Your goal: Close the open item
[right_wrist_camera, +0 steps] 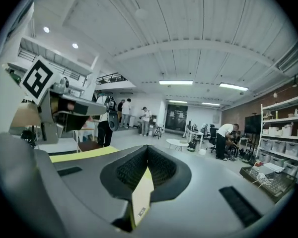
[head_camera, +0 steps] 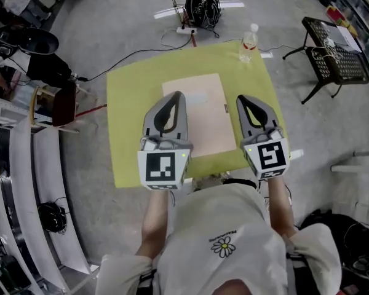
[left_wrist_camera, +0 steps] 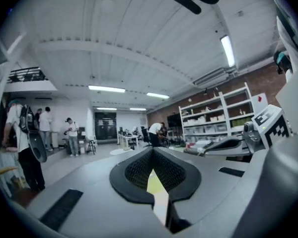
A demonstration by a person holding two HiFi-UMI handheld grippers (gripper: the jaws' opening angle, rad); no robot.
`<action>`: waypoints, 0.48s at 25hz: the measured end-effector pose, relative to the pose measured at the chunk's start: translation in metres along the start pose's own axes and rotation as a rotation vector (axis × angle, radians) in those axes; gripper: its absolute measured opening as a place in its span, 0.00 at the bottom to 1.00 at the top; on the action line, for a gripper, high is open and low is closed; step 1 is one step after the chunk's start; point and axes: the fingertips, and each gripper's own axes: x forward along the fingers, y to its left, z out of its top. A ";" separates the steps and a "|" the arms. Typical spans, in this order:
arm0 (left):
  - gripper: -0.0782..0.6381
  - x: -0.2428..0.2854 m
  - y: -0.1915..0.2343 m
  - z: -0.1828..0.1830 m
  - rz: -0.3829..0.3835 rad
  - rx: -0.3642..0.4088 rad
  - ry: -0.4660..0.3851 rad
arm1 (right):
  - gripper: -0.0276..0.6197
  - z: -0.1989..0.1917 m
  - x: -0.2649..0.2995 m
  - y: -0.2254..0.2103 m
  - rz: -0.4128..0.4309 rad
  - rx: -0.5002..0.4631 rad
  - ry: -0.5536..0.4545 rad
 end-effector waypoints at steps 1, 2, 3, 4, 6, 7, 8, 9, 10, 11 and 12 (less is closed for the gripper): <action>0.13 -0.003 0.010 0.000 0.041 -0.033 -0.025 | 0.06 0.007 0.000 0.000 -0.009 0.015 -0.018; 0.13 -0.008 0.019 0.000 0.082 -0.077 -0.055 | 0.06 0.012 0.000 0.001 -0.018 0.038 -0.033; 0.13 -0.014 0.029 0.001 0.121 -0.132 -0.091 | 0.06 0.017 0.001 0.002 -0.026 0.065 -0.051; 0.13 -0.020 0.037 0.000 0.157 -0.190 -0.126 | 0.06 0.021 0.000 0.004 -0.033 0.093 -0.070; 0.13 -0.033 0.050 -0.007 0.222 -0.266 -0.168 | 0.06 0.024 -0.001 0.006 -0.049 0.138 -0.104; 0.13 -0.038 0.054 -0.011 0.251 -0.273 -0.175 | 0.06 0.024 -0.002 0.007 -0.060 0.150 -0.114; 0.13 -0.042 0.057 -0.014 0.275 -0.262 -0.177 | 0.06 0.023 -0.003 0.009 -0.068 0.153 -0.120; 0.13 -0.045 0.058 -0.016 0.292 -0.242 -0.177 | 0.06 0.023 -0.003 0.011 -0.073 0.148 -0.122; 0.13 -0.048 0.059 -0.017 0.301 -0.217 -0.176 | 0.06 0.023 -0.003 0.013 -0.074 0.138 -0.119; 0.13 -0.049 0.059 -0.017 0.305 -0.191 -0.174 | 0.06 0.021 -0.004 0.015 -0.072 0.129 -0.111; 0.13 -0.049 0.058 -0.016 0.304 -0.166 -0.170 | 0.06 0.019 -0.004 0.018 -0.070 0.121 -0.099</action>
